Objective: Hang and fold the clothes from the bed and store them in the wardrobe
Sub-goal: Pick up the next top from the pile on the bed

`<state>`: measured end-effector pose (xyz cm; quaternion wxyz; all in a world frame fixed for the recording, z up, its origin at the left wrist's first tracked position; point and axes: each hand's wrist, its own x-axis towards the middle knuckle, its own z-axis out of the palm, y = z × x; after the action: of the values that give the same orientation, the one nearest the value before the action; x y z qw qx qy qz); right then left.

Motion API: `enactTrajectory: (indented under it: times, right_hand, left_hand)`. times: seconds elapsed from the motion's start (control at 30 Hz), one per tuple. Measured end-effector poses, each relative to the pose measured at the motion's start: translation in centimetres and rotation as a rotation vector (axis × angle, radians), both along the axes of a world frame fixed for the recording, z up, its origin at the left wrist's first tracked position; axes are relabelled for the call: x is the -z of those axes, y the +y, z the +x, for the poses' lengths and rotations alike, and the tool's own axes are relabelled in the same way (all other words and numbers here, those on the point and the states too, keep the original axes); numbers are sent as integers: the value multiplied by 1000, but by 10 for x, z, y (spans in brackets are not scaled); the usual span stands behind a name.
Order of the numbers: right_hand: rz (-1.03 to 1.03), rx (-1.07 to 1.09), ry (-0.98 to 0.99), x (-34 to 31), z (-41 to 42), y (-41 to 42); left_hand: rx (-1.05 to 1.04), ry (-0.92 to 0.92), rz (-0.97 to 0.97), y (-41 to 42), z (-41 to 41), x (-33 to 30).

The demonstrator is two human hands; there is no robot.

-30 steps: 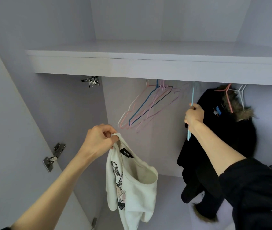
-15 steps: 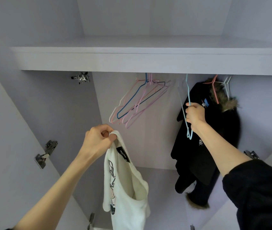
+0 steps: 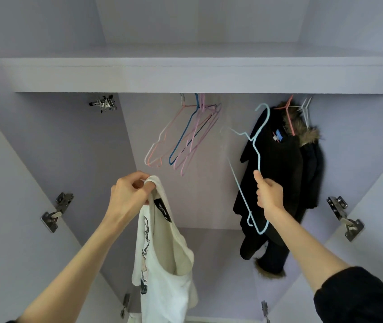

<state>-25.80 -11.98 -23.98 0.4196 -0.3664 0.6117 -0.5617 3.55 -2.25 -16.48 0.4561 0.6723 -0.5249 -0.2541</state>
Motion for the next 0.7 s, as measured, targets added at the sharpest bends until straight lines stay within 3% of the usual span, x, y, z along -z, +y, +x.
enactTrajectory:
  times: [0.13,0.2,0.3,0.4,0.7]
  right_hand:
    - [45,-162,-43,15,-20,17]
    - [154,-295,-110,15,-27,15]
    - [299,-328,-63,26,-34,13]
    - [384,-213,106,39,-34,23]
    - [297,-33,152,30,-38,41]
  left_hand:
    - [47,341,109,1,1,3]
    - [68,390,176,2,0,5]
    - [100,316,248,2,-5,11]
    - [61,249,283,-3,-8,18]
    - [-73,121,384,-23,-1,48]
